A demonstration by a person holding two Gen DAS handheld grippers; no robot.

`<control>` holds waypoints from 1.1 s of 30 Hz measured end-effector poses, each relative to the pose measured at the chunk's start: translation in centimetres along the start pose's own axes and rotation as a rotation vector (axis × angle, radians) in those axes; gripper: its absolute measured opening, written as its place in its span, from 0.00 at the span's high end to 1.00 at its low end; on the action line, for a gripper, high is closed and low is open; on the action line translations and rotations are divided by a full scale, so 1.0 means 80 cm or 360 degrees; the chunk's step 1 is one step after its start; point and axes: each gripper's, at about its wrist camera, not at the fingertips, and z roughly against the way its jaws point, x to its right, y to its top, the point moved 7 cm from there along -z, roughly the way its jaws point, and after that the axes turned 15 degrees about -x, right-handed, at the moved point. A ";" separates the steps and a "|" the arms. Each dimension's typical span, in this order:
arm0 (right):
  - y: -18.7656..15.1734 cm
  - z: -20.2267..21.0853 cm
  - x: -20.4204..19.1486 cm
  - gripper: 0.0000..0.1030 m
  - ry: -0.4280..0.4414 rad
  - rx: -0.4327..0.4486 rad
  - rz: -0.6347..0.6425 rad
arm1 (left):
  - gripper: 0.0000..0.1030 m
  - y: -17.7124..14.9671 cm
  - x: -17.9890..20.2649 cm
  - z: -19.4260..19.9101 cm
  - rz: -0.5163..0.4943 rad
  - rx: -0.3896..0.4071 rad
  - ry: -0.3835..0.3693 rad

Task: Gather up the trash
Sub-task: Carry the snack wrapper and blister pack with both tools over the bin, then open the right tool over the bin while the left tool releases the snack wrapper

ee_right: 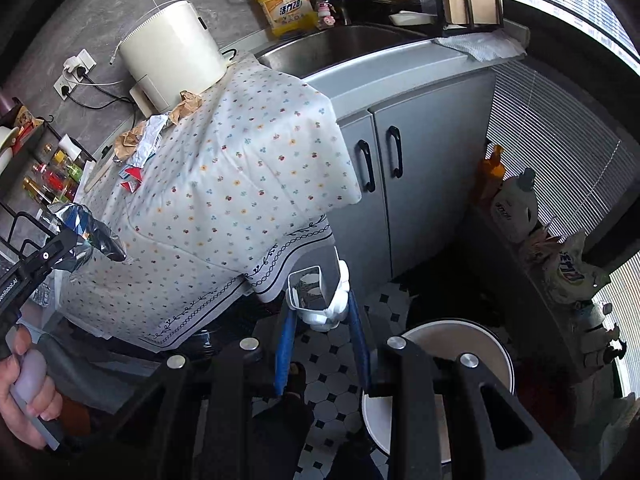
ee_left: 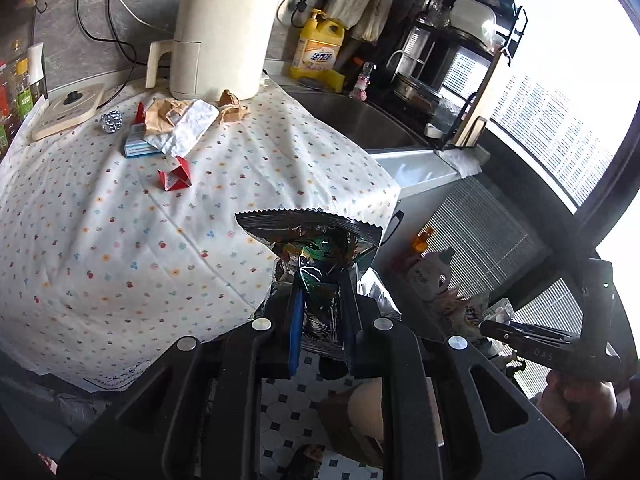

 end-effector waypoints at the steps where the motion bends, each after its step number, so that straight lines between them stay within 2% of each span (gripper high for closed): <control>1: -0.007 -0.001 0.010 0.75 -0.0010 -0.0002 -0.0018 | 0.84 -0.004 0.010 -0.004 -0.0017 -0.0010 -0.0011; 8: -0.048 -0.004 0.078 0.74 -0.0068 -0.0025 -0.0180 | 0.84 -0.032 0.077 -0.031 -0.0144 -0.0093 -0.0099; 13: -0.077 -0.011 0.106 0.72 -0.0067 -0.0079 -0.0255 | 0.84 -0.051 0.116 -0.055 -0.0229 -0.0184 -0.0157; 15: -0.085 -0.012 0.119 0.55 -0.0080 -0.0080 -0.0304 | 0.84 -0.058 0.131 -0.065 -0.0264 -0.0219 -0.0175; 19: -0.098 0.004 0.143 0.51 -0.0091 -0.0041 -0.0384 | 0.84 -0.075 0.159 -0.090 -0.0316 -0.0306 -0.0222; 21: -0.107 0.016 0.155 0.45 -0.0126 -0.0010 -0.0413 | 0.84 -0.084 0.176 -0.104 -0.0364 -0.0352 -0.0241; 25: -0.128 0.033 0.185 0.44 -0.0168 0.0005 -0.0500 | 0.84 -0.107 0.214 -0.130 -0.0494 -0.0447 -0.0279; 33: -0.166 0.071 0.243 0.44 -0.0227 0.0066 -0.0690 | 0.83 -0.141 0.289 -0.166 -0.0647 -0.0599 -0.0406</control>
